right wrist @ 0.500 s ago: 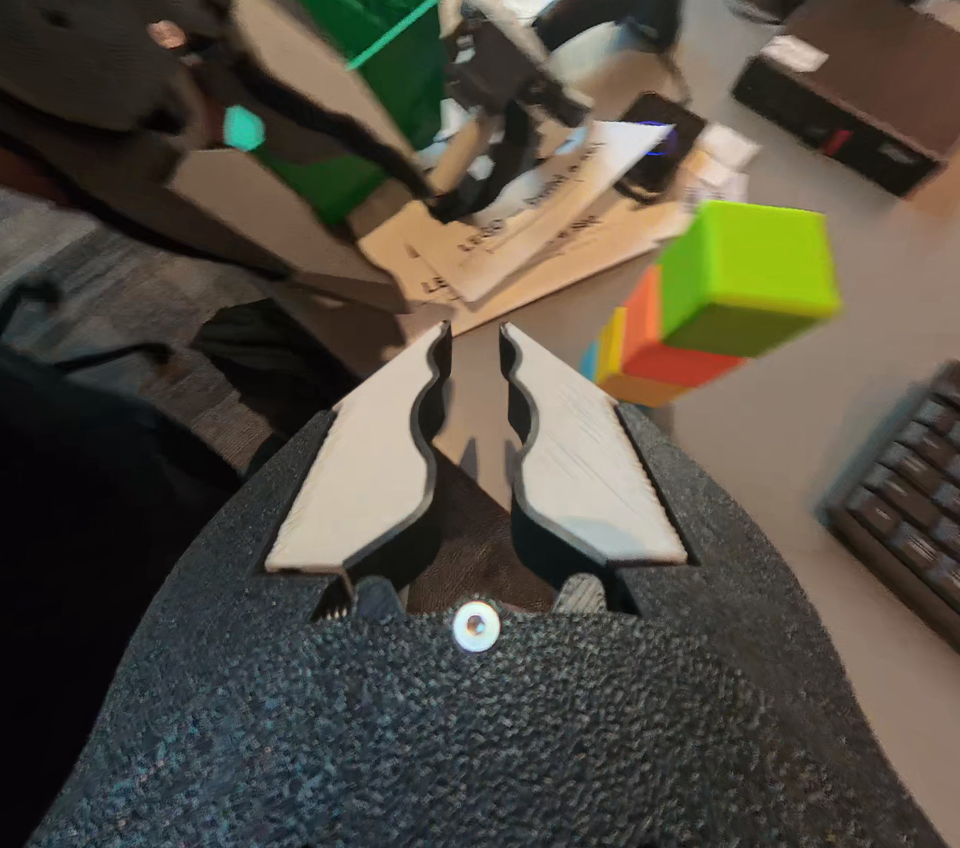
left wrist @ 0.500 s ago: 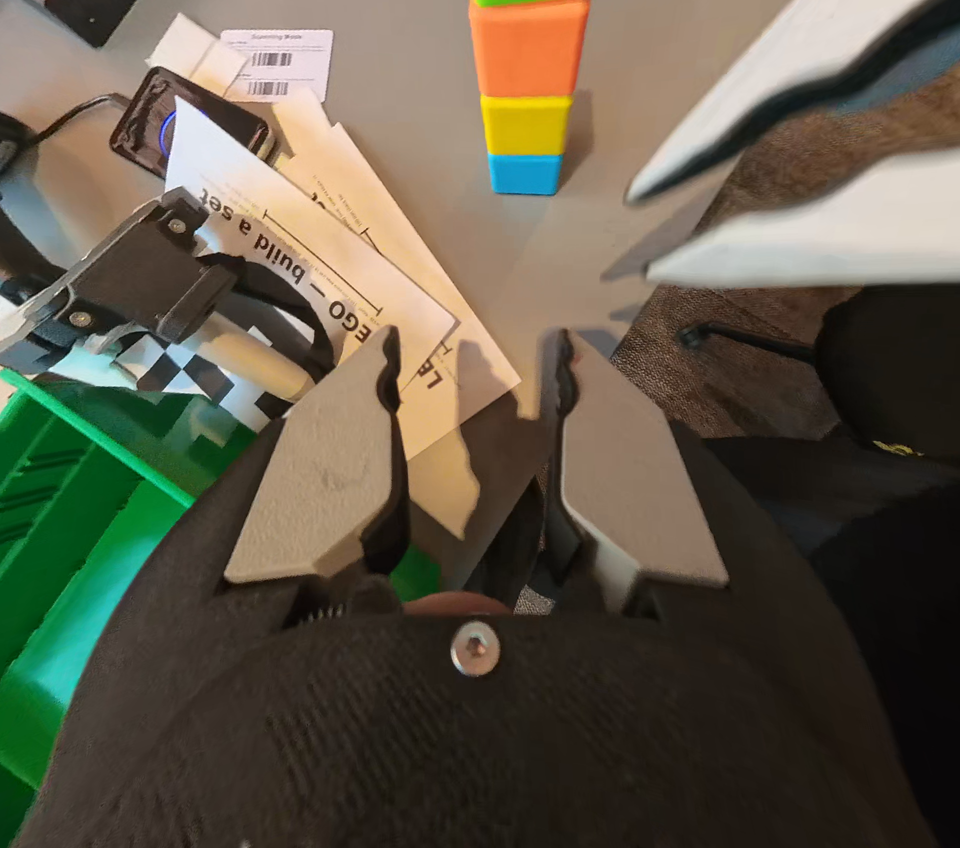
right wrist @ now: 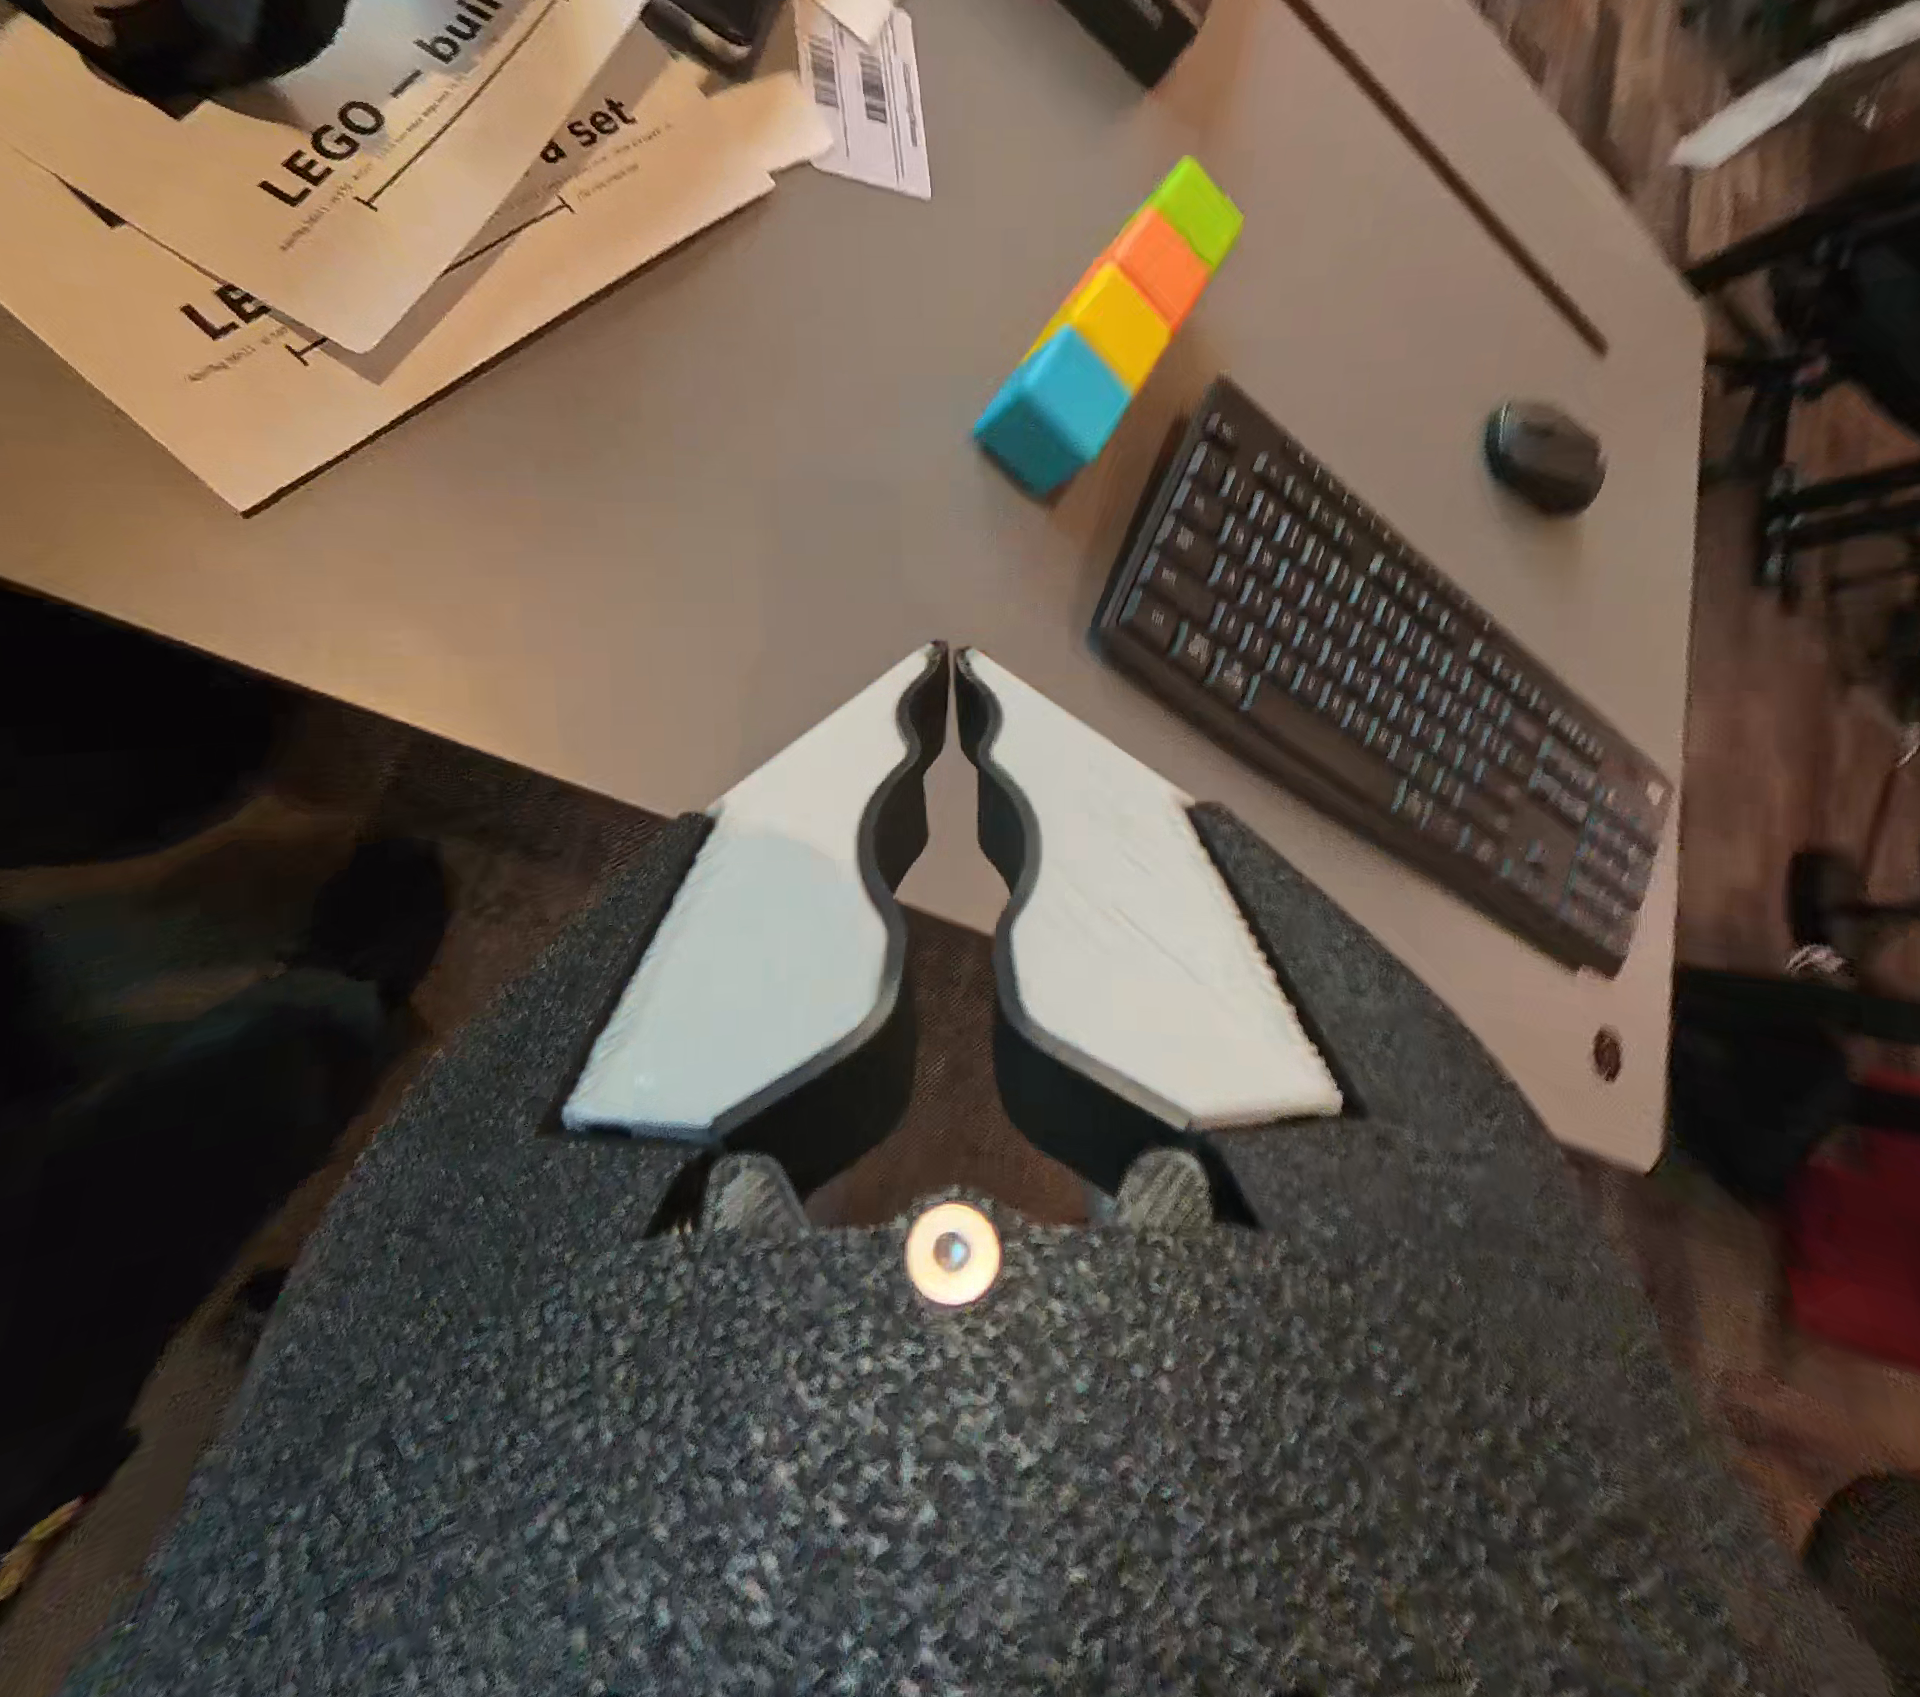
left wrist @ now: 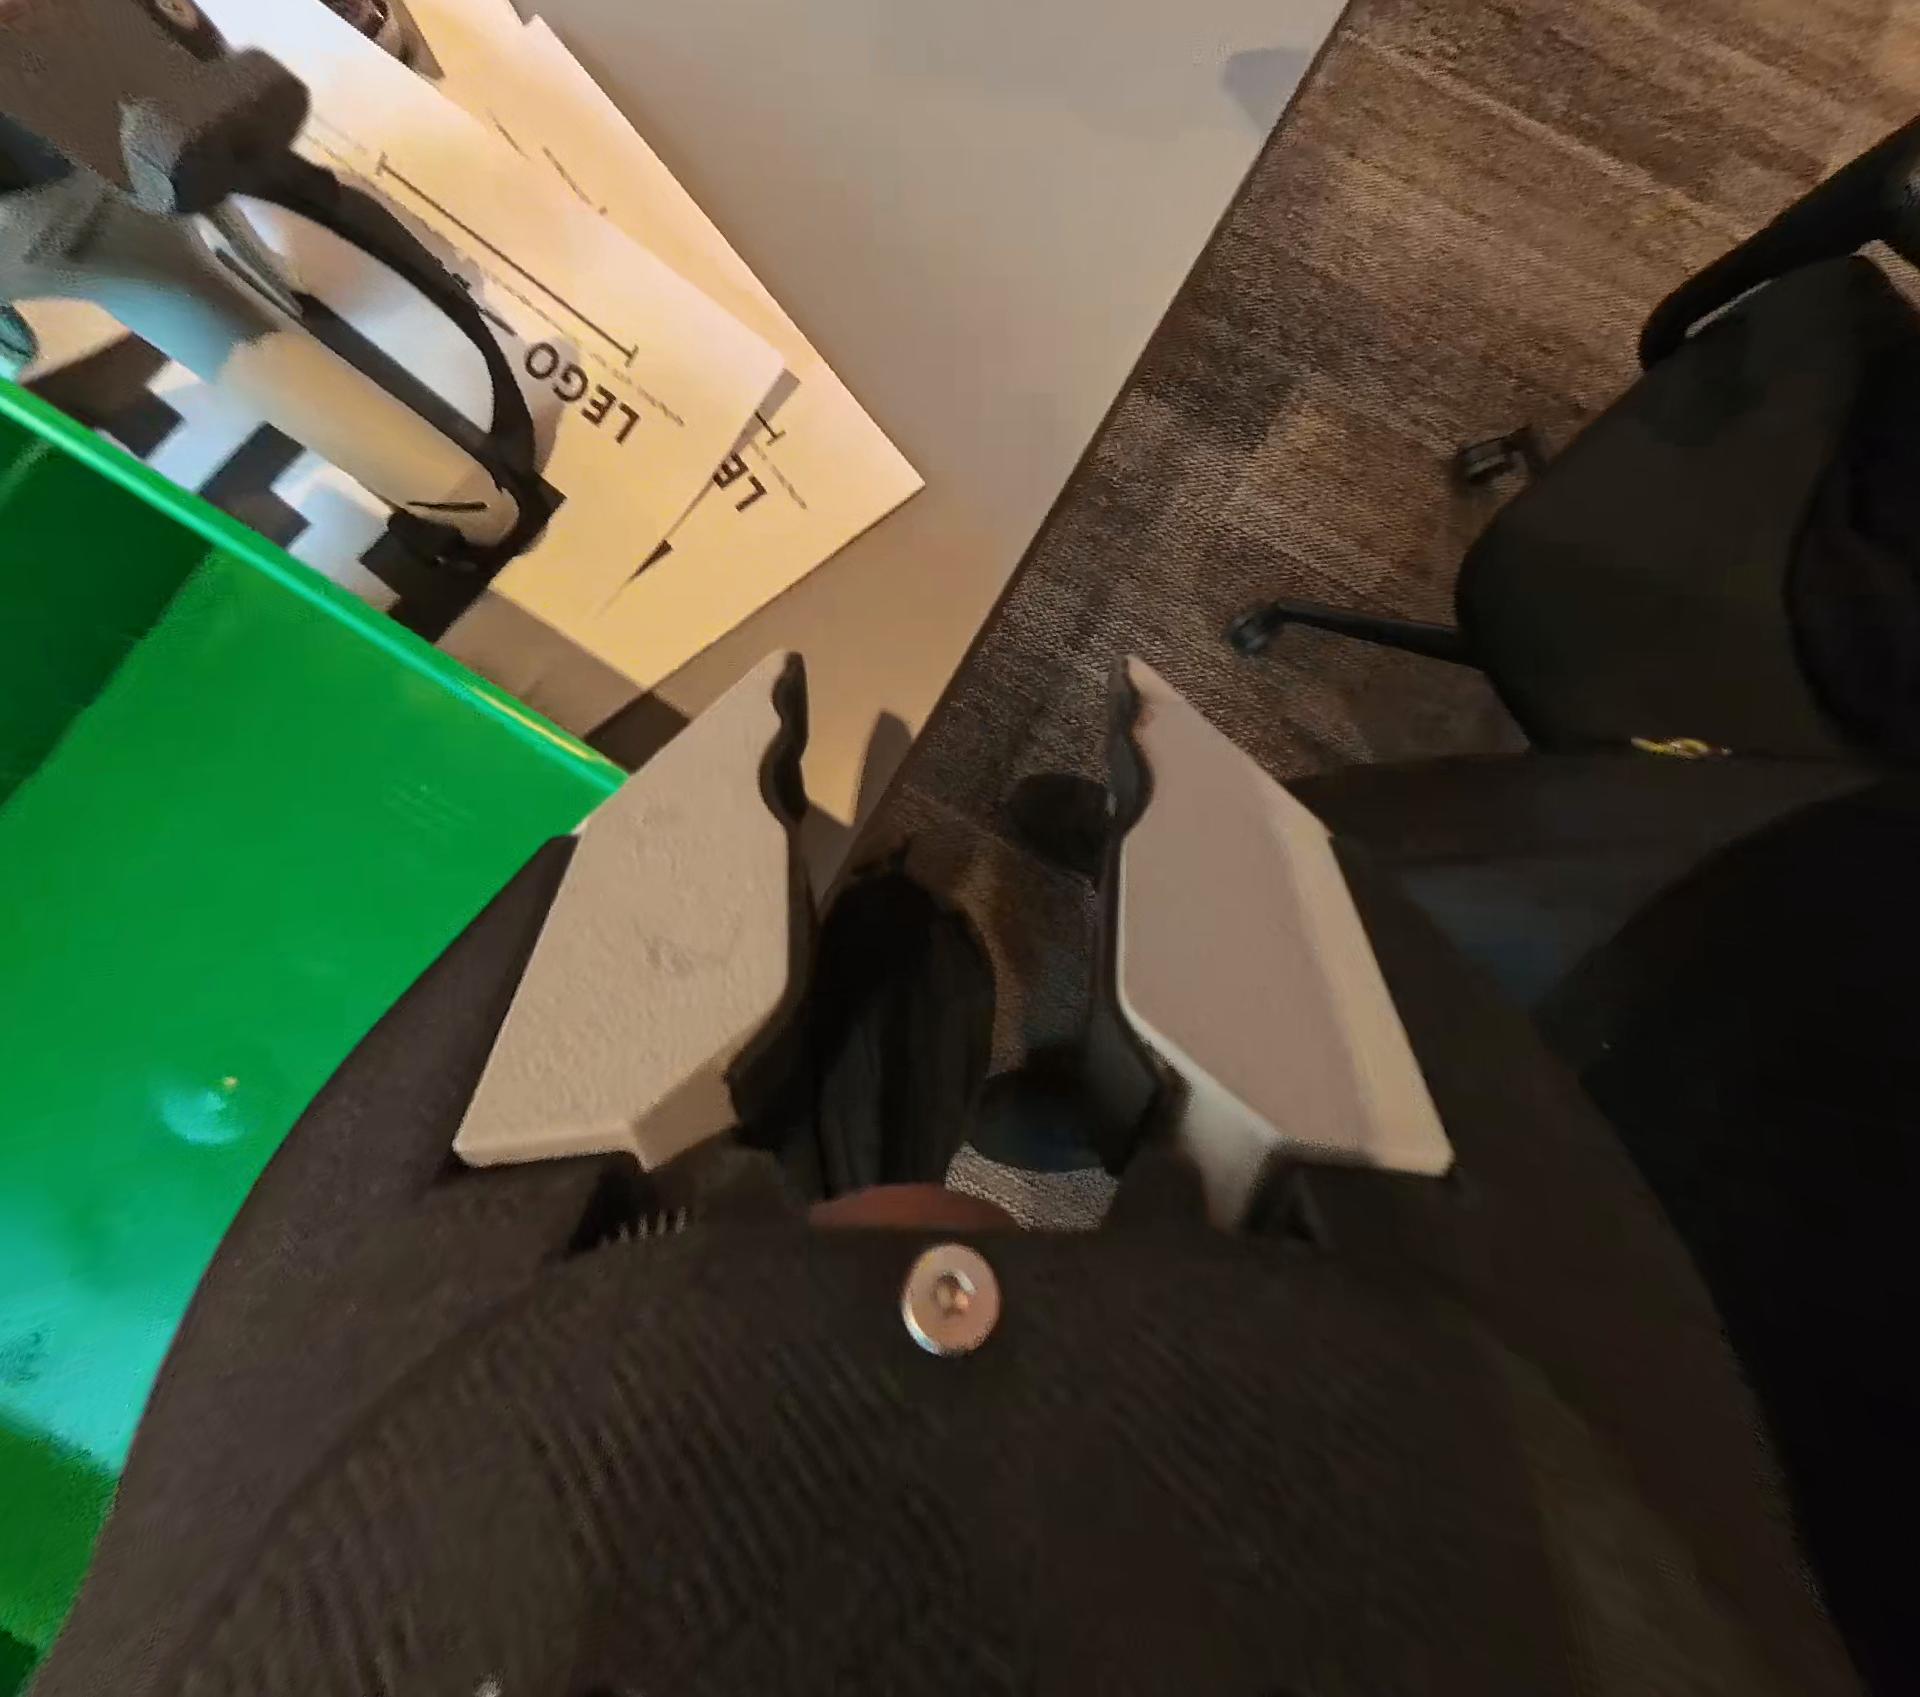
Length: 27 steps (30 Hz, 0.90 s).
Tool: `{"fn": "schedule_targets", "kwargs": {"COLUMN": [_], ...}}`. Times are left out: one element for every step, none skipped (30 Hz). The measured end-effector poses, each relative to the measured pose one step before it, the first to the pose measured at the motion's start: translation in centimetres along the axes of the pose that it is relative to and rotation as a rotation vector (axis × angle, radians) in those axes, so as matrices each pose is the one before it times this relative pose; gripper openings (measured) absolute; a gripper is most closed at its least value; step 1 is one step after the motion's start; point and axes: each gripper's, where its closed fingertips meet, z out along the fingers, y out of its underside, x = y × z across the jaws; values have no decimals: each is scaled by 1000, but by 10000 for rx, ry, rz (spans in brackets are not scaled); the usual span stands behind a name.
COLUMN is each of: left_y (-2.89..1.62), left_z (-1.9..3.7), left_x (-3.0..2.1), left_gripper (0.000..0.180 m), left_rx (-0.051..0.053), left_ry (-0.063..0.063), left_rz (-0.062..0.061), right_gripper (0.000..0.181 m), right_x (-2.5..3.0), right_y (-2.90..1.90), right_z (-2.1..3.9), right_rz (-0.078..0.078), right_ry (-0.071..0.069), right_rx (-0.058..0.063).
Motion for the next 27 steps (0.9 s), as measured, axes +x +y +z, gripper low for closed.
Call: {"fn": "schedule_targets", "kwargs": {"left_y": [320,229,170,55,-111,-253,-313,-363,-345,-248,-186,-349,-371,-297,-432,-589,-693,-743,-589,-568,-675,-775,-818,-797,-699,-641,-631], "left_z": [-79,-11,84,139,150,123,143,208,243,412,445,496,663,653,676,705,755,890,848,807,662,572,490,451,360,296,215], "left_x": [80,52,14,-22,-47,0,-24,-102,-134,-109,-7,67,-7,8,-59,-177,-325,-298,-283,-243,-48,131,141,9,-130,-219,-172], "left_gripper": [56,56,56,56,57,58,59,60,60,60,58,57,61,62,64,65,65,65,65,66,66,67,67,67,67,67,68], "left_rx": [44,40,-19,-60,-38,-6,0,11,-10,-69,-127,-76,-116,-194,-174,-129,-123,-192,-257,-313,-307,-212,-125,-106,-104,-88,-43], "left_ry": [97,75,58,42,53,90,87,30,9,46,116,130,98,67,25,-61,-148,-163,-165,-164,-75,10,-20,-135,-223,-267,-201], "left_rz": [-58,-12,9,8,7,17,34,35,33,31,4,-33,-24,-11,-9,-34,-64,-95,-166,-300,-400,-392,-332,-234,-124,-94,-115], "right_gripper": [1,3,4,7,13,26,34,37,43,49,54,60,65,66,67,67,69,72,75,77,79,82,83,86,87,87,87], "right_x": [177,206,161,132,103,69,-5,186,353,374,380,546,713,920,1174,1365,1508,1558,1479,1394,1433,1274,972,715,546,328,181], "right_y": [427,329,229,263,389,421,292,23,-193,-381,-581,-760,-992,-1224,-1361,-1390,-1394,-1379,-1384,-1176,-1170,-1243,-1058,-995,-1021,-861,-601], "right_z": [-431,-326,-203,-12,247,480,598,665,747,847,983,1134,1232,1364,1436,1571,1656,1802,1906,1592,1484,1416,1236,1198,1095,921,906], "right_rz": [364,294,237,179,142,153,206,280,333,347,307,249,148,38,-18,-28,5,67,115,132,144,146,130,93,12,-99,-149], "right_ry": [22,18,-32,-78,-121,-199,-283,-237,-201,-253,-290,-248,-208,-161,-122,-135,-166,-246,-360,-377,-311,-322,-355,-358,-285,-205,-139], "right_rx": [-156,-119,-85,-124,-234,-287,-237,-104,-39,-26,0,8,28,75,75,17,-41,-94,-154,-231,-274,-276,-310,-354,-308,-248,-295]}}
